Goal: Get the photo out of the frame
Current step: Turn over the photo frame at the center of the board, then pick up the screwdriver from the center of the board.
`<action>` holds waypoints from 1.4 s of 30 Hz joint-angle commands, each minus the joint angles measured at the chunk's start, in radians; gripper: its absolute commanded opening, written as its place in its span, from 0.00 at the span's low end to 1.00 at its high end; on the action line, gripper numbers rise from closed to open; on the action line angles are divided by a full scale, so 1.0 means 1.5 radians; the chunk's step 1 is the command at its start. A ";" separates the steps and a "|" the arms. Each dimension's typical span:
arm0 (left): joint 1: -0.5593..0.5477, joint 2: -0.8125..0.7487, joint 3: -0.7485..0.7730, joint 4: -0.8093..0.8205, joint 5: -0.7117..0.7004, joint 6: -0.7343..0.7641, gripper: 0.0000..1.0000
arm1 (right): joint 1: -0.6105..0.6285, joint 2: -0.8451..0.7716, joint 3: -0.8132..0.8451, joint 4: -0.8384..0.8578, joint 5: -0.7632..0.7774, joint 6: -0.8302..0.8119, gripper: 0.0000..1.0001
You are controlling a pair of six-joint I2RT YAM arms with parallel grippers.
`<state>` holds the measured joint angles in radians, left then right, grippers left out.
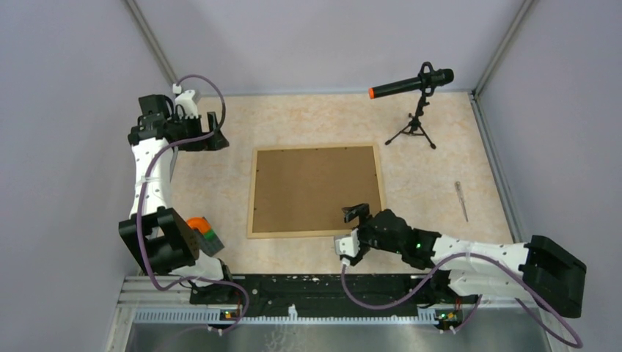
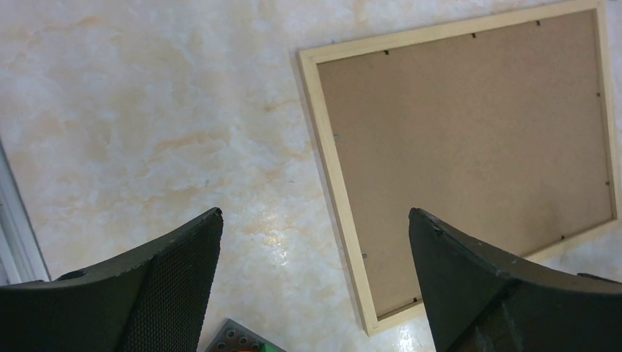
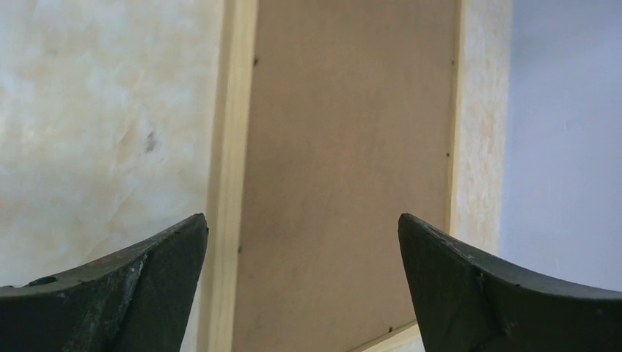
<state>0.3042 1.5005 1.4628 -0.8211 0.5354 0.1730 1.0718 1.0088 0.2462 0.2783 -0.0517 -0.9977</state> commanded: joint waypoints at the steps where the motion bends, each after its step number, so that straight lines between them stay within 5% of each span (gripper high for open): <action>1: -0.005 0.004 0.001 -0.034 0.081 0.087 0.99 | 0.009 -0.003 0.157 -0.160 0.010 0.129 0.99; 5: -0.019 0.014 -0.008 -0.064 0.108 0.148 0.99 | -0.028 0.053 0.299 -0.331 0.030 0.204 0.99; 11: -0.100 0.008 -0.045 -0.072 0.060 0.249 0.99 | -0.215 0.133 0.482 -0.539 -0.075 0.304 0.99; 20: -0.234 -0.022 -0.110 -0.008 0.021 0.295 0.99 | -0.520 0.110 0.487 -0.700 -0.103 0.351 0.98; 29: -0.321 -0.004 -0.123 0.042 0.009 0.293 0.99 | -0.924 0.222 0.533 -0.726 -0.126 0.310 0.91; 42: -0.342 -0.004 -0.123 0.095 0.019 0.272 0.99 | -1.016 0.410 0.527 -0.588 -0.066 0.344 0.62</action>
<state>-0.2050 1.5120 1.2762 -0.7204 0.5449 0.5888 -0.4435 1.6100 1.0653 -0.7029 -0.1596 -0.4934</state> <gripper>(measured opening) 0.987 0.663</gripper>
